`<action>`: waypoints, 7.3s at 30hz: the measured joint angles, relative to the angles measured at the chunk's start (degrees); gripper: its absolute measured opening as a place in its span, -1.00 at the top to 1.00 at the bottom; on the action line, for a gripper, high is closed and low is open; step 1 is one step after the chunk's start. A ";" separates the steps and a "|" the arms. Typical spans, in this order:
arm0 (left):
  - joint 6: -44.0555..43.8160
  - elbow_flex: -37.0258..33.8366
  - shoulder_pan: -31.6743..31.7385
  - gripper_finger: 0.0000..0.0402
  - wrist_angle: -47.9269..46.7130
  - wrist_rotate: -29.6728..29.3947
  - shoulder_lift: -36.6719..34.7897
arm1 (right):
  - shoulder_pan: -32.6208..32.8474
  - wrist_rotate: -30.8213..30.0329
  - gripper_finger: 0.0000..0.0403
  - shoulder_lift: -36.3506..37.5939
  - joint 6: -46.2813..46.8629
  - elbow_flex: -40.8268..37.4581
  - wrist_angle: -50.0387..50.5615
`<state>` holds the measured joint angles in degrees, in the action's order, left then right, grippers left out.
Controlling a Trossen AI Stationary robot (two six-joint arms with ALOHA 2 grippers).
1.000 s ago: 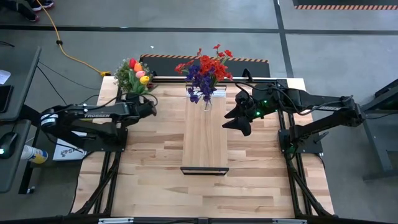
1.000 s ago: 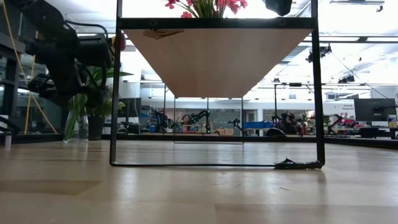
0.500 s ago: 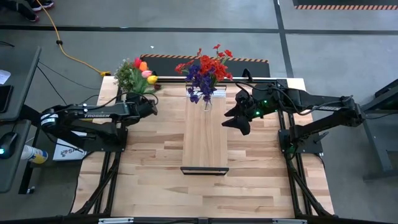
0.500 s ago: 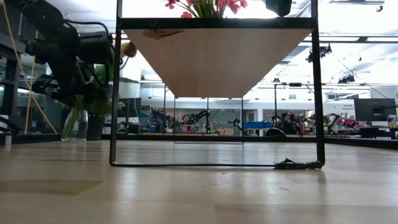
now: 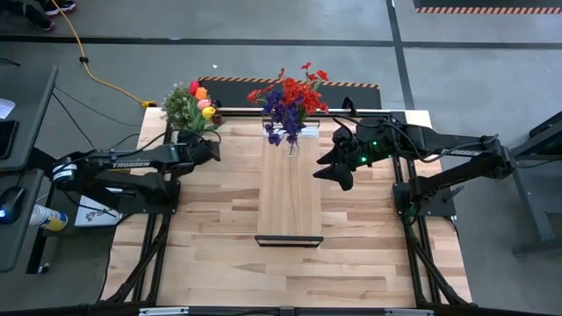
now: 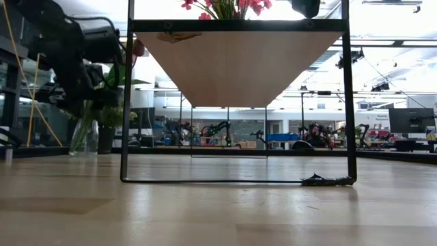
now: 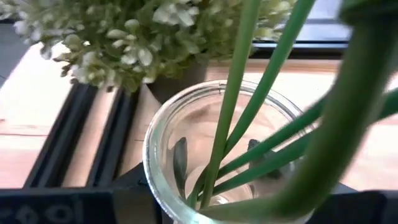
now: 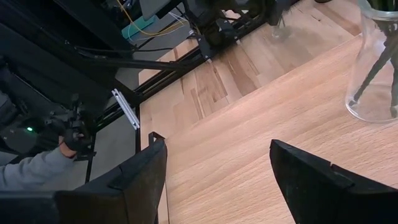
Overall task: Pick and place flowers into a vace then onto a shelf
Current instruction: Put the transparent vase on the shelf
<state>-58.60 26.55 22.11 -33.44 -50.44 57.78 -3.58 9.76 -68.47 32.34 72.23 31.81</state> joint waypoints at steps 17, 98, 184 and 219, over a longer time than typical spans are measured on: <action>14.00 8.60 0.00 -0.01 -7.82 17.96 -25.19 | 0.00 0.00 -0.36 0.00 -0.52 0.00 -1.22; 36.14 40.00 -48.18 -0.01 6.76 22.78 -0.86 | -0.17 -11.03 -0.35 6.73 -9.35 0.00 -24.99; 25.05 59.28 -42.36 -0.34 8.10 15.17 40.46 | -0.13 0.50 -0.35 12.00 -14.63 0.00 -26.51; 23.80 59.28 -42.38 -0.66 5.95 12.83 40.39 | -0.13 7.17 -0.36 11.98 -14.43 0.00 -26.51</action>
<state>-34.81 85.82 -20.27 -27.50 -37.61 98.17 -3.70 16.93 -56.49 17.91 72.23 5.30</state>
